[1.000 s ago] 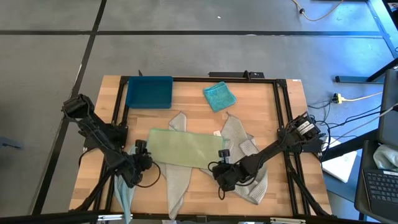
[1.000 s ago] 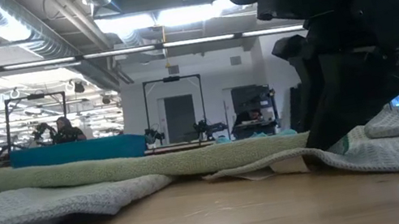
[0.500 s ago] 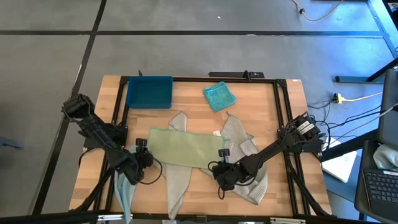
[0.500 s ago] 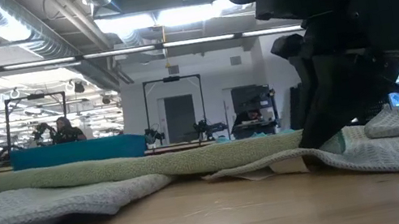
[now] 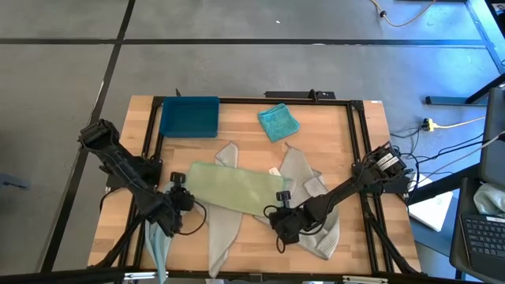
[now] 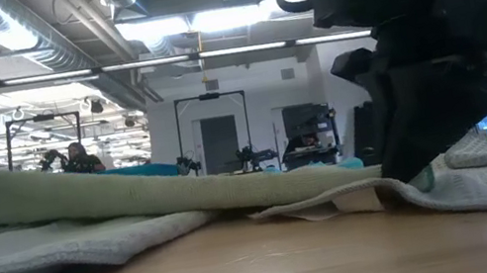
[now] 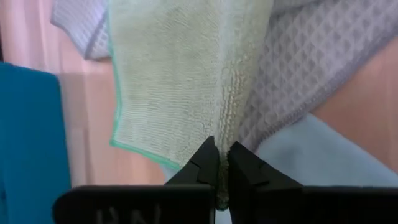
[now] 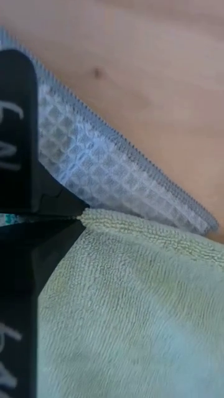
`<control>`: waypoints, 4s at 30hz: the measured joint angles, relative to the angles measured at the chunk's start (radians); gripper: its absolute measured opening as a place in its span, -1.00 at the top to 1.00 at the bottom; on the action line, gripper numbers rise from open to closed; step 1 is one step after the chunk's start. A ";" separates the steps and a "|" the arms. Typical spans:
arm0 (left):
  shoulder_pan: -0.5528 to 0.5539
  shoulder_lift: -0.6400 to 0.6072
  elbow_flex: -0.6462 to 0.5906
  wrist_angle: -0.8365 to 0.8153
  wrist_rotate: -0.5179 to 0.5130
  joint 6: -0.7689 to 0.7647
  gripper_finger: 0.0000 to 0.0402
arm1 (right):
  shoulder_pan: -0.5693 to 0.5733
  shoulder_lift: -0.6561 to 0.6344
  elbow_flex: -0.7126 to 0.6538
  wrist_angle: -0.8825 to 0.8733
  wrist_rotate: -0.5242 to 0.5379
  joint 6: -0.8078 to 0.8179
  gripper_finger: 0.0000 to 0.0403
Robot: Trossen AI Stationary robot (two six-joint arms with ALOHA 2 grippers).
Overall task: Fold microfiber towels
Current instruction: Fold the green towel
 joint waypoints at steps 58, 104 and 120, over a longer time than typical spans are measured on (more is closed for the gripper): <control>0.143 0.018 0.097 0.025 -0.219 0.592 1.00 | -0.030 0.005 0.085 0.244 0.264 0.007 0.25; 0.280 0.039 0.104 0.772 -0.104 1.354 1.00 | -0.103 -0.145 0.084 -0.064 0.294 -0.016 0.25; 0.272 0.121 0.105 0.793 0.002 1.338 1.00 | -0.320 -0.074 0.084 0.283 -0.146 -0.469 -0.13</control>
